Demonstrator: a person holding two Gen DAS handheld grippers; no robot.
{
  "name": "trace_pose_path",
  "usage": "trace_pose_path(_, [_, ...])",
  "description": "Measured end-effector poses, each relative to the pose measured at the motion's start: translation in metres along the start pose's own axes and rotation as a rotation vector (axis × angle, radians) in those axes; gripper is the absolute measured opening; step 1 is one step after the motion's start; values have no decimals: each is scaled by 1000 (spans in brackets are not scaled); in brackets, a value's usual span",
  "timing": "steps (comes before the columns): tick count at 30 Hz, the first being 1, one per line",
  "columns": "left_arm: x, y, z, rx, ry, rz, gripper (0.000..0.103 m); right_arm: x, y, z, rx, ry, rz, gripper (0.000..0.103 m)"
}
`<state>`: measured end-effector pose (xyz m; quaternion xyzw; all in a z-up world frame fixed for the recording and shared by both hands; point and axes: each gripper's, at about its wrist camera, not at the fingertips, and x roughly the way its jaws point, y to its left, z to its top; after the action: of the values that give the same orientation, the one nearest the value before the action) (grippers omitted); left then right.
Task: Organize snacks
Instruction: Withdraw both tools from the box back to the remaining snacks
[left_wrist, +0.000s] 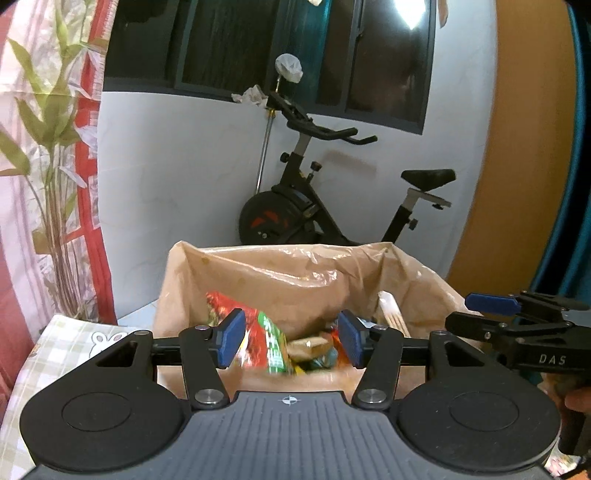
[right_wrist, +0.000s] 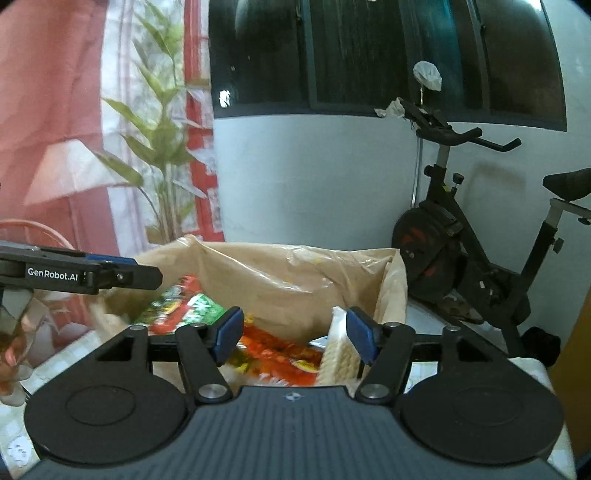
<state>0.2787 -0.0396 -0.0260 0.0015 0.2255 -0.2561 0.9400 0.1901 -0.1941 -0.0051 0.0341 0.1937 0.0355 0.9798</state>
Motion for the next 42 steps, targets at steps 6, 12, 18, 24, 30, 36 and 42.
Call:
trace_pose_path(6, [-40, 3, -32, -25, -10, -33, 58, -39, 10, -18, -4, -70, 36, 65])
trace_pose_path(12, [-49, 2, -70, -74, 29, -51, 57, -61, 21, -50, -16, -95, 36, 65])
trace_pose_path(18, [-27, 3, -103, -140, 88, -37, 57, -64, 23, -82, -13, -52, 12, 65])
trace_pose_path(24, [1, -8, -130, -112, 167, -21, 57, -59, 14, -109, 19, 14, -10, 65])
trace_pose_path(30, [37, -15, -151, -83, 249, -8, 57, -45, 3, -134, 53, 85, -20, 65])
trace_pose_path(36, [68, -20, -164, -49, 316, 3, 57, -18, -1, -156, 50, 192, -12, 65])
trace_pose_path(42, [91, -22, -173, -26, 360, 23, 57, -1, -3, -163, 79, 230, -1, 65])
